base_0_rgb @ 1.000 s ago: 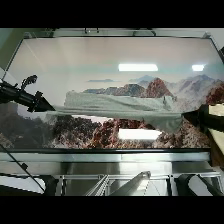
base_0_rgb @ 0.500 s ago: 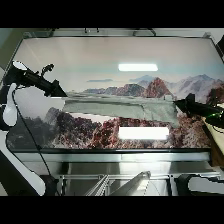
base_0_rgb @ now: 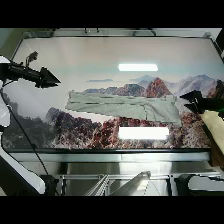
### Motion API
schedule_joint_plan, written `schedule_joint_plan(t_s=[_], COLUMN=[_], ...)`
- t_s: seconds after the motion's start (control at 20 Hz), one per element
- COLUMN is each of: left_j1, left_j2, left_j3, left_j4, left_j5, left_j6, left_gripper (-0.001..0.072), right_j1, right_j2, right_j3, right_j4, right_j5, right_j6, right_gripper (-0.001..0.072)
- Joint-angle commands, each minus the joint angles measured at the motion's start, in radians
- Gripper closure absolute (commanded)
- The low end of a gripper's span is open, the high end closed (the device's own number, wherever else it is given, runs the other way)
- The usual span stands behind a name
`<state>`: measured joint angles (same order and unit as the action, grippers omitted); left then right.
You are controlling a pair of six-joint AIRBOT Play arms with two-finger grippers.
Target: Fold the shirts.
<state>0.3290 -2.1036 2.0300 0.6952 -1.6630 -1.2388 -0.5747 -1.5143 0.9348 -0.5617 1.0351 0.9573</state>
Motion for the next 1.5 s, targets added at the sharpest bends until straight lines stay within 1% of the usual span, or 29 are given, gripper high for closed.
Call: schedule_joint_plan(t_s=[0.0,0.15,0.2,0.35,0.4,0.45,0.5,0.55,0.6,0.65,0.75,0.85,0.95,1.05,1.2,1.3,1.45], left_j1=[0.021,-0.025,-0.050,-0.133,-0.167,-0.200,-0.237,-0.280,-0.322,-0.375,-0.492,-0.610,-0.715,-0.790,-0.854,-0.875,-0.904], left_j2=[0.058,0.061,0.061,0.060,0.060,0.060,0.060,0.060,0.060,0.060,0.060,0.060,0.058,0.046,-0.004,-0.057,-0.079], left_j3=[-0.079,-0.104,-0.103,-0.104,-0.104,-0.104,-0.104,-0.104,-0.104,-0.104,-0.104,-0.104,-0.104,-0.103,-0.095,-0.041,0.020], left_j4=[-0.145,-0.146,-0.146,-0.121,-0.109,-0.092,-0.074,-0.047,-0.018,0.010,0.087,0.233,0.401,0.526,0.542,0.542,0.539], left_j5=[0.031,0.020,0.024,0.071,0.085,0.095,0.103,0.114,0.128,0.142,0.218,0.304,0.324,0.324,0.320,0.265,0.286], left_j6=[0.002,0.005,0.019,0.028,0.028,0.030,0.031,0.035,0.048,0.065,0.071,0.067,0.026,0.014,0.001,-0.014,-0.045], left_gripper=[0.0365,0.0366,0.0366,0.0366,0.0368,0.0369,0.0371,0.0445,0.0610,0.0699,0.0697,0.0693,0.0688,0.0685,0.0685,0.0684,0.0684], right_j1=[-0.001,0.050,0.079,0.189,0.219,0.245,0.264,0.275,0.277,0.274,0.259,0.243,0.224,0.203,0.191,0.191,0.191], right_j2=[-0.045,-0.111,-0.126,-0.155,-0.159,-0.161,-0.161,-0.161,-0.161,-0.159,-0.151,-0.136,-0.128,-0.122,-0.110,-0.105,-0.105], right_j3=[0.028,0.028,0.028,0.029,0.029,0.029,0.031,0.037,0.047,0.060,0.084,0.111,0.145,0.190,0.265,0.322,0.407], right_j4=[-0.103,-0.077,-0.077,-0.024,0.011,0.055,0.085,0.104,0.113,0.114,0.114,0.112,0.113,0.114,0.113,0.113,0.110], right_j5=[0.021,0.066,0.070,0.067,0.068,0.072,0.079,0.101,0.130,0.158,0.209,0.257,0.319,0.386,0.482,0.536,0.603], right_j6=[0.066,0.065,0.065,0.055,0.034,0.003,-0.024,-0.047,-0.049,-0.048,-0.040,-0.026,-0.012,0.013,0.040,0.060,0.100], right_gripper=[0.0015,0.0016,0.0016,0.0017,0.0040,0.0198,0.0385,0.0570,0.0687,0.0699,0.0700,0.0700,0.0700,0.0700,0.0700,0.0700,0.0700])
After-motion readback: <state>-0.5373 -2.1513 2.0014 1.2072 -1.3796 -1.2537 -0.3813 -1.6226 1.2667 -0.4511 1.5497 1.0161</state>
